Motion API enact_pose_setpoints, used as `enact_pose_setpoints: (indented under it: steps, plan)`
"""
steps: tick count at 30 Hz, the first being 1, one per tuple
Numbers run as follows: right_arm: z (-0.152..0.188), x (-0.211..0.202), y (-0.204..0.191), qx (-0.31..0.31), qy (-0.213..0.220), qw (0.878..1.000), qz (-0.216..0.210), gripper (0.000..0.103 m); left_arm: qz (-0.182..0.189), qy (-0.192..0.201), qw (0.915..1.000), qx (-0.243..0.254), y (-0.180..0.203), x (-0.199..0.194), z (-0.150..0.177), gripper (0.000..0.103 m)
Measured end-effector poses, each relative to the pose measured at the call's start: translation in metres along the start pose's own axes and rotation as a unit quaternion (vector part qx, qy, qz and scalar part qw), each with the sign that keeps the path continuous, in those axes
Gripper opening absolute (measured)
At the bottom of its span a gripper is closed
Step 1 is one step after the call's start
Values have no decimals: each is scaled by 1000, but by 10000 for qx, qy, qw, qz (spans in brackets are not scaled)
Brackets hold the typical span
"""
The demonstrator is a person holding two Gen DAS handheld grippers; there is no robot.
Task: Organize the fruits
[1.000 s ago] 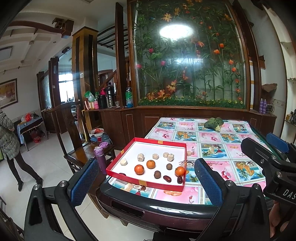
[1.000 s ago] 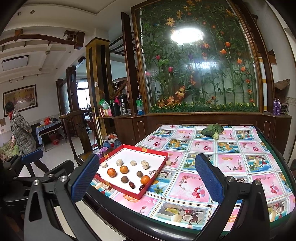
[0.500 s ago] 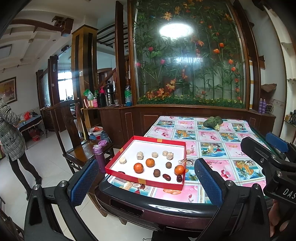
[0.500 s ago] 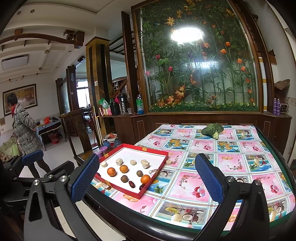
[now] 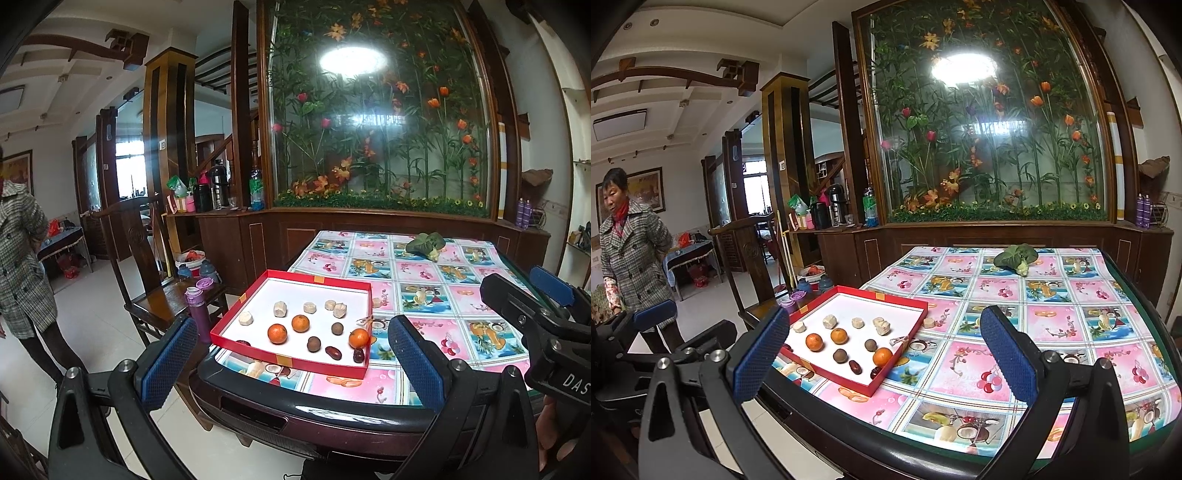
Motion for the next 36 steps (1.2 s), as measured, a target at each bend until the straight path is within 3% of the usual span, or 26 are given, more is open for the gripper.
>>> enact_pose_setpoints:
  steps: [19, 36]
  plan:
    - [2, 23, -4, 51, -170, 9997, -160, 103, 27, -181, 9997, -145, 1, 5, 3, 103]
    - [1, 68, 15, 394, -469, 9976, -326, 103, -130, -402, 9991, -54, 10, 37, -9, 103]
Point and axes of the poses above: each gripper's, at about its wrist camera, not at the fingertips, and x roughly the way its jaws point, y to its right, z to its underside, the point moved 3 cm from there along x, roughly the way its jaws point, and after that the axes turned 6 degrees about y, right-handed, at the moved point
